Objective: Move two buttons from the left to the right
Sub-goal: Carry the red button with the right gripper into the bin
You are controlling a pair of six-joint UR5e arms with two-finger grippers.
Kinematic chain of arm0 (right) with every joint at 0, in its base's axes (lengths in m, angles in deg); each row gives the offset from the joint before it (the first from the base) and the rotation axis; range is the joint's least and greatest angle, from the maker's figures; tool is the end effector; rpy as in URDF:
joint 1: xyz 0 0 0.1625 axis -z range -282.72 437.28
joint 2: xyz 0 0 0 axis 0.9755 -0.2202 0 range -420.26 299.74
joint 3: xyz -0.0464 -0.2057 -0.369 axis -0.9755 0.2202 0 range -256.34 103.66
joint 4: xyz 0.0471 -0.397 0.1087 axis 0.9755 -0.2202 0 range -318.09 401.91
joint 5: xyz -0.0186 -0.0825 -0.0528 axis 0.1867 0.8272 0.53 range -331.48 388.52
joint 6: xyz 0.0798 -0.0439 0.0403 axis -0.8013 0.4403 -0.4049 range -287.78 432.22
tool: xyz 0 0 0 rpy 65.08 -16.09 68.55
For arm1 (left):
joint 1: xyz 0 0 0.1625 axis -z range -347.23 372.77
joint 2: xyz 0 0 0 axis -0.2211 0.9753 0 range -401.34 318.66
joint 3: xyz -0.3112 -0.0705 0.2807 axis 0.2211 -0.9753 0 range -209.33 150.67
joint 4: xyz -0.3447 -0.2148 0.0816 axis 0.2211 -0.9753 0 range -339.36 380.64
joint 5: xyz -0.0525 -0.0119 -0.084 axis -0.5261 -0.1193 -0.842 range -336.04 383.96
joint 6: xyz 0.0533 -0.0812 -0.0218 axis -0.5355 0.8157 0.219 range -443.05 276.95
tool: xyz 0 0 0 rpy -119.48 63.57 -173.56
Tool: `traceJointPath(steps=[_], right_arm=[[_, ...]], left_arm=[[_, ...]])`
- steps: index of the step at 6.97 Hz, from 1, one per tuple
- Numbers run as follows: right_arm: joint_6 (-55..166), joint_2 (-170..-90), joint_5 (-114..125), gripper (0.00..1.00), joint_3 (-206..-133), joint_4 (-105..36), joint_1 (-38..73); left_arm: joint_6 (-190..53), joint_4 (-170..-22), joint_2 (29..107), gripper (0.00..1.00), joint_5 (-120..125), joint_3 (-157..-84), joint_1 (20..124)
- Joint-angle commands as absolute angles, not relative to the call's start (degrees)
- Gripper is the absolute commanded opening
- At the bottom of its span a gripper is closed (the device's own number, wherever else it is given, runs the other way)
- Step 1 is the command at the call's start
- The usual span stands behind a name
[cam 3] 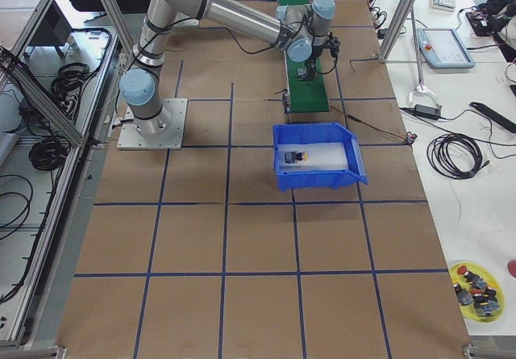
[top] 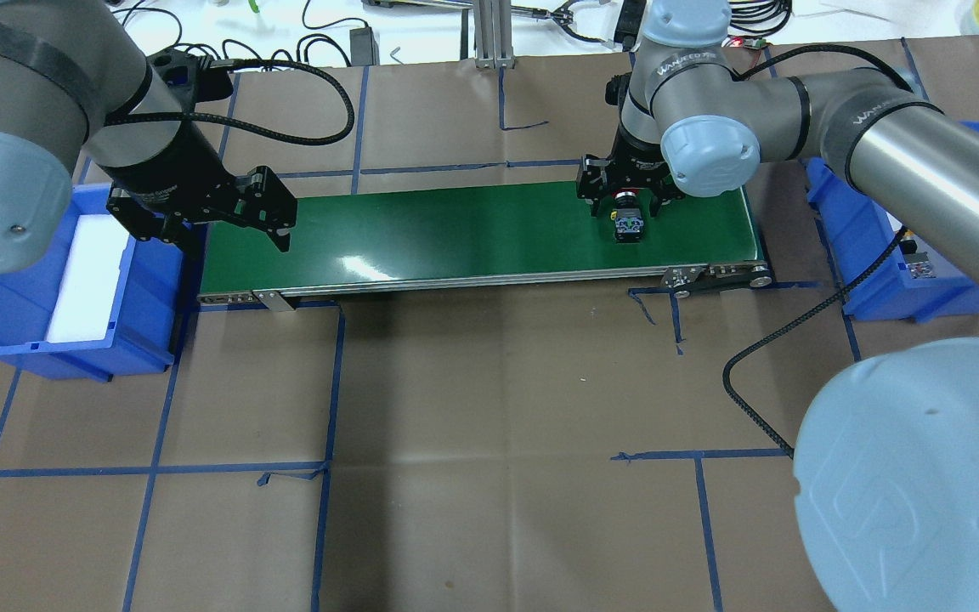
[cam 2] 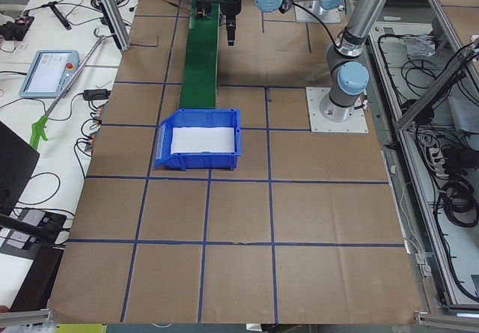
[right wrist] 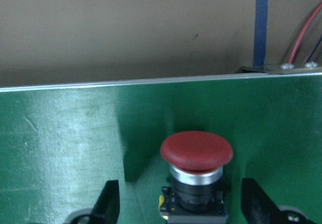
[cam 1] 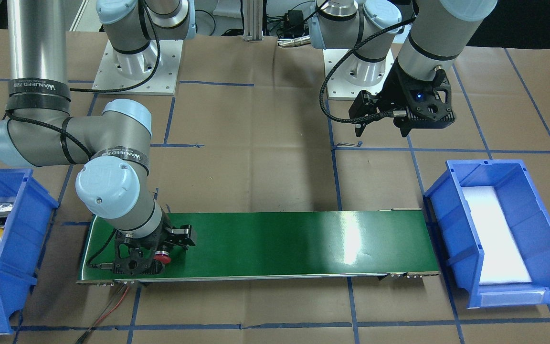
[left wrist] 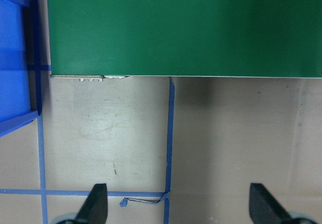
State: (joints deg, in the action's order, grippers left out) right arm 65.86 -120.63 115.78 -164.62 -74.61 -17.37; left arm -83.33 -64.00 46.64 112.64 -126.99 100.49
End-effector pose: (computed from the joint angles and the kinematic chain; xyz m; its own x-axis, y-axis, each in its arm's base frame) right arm 0.1907 -0.6407 0.2466 -0.9985 0.0310 -0.0449 0.0297 0.9991 0.0292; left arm -0.1165 -0.4797 0.4487 -0.9991 -0.0350 0.0230 -0.0349 0.9994 0.0048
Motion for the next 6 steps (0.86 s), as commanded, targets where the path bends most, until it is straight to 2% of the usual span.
traceJointPath(steps=[1,3,6], right_arm=[[66.5,-120.9,116.2,0.06,-164.4,-73.9,-17.3],[68.8,-123.0,120.2,0.03,-162.3,-73.3,-16.0],[83.7,-132.1,120.7,0.03,-153.4,-52.4,-1.8]], left_arm=[[-83.3,-64.0,46.6,1.00,112.6,-127.0,100.5],[-83.3,-64.0,46.6,1.00,112.6,-127.0,100.5],[-83.3,-64.0,46.6,1.00,112.5,-127.0,100.5]])
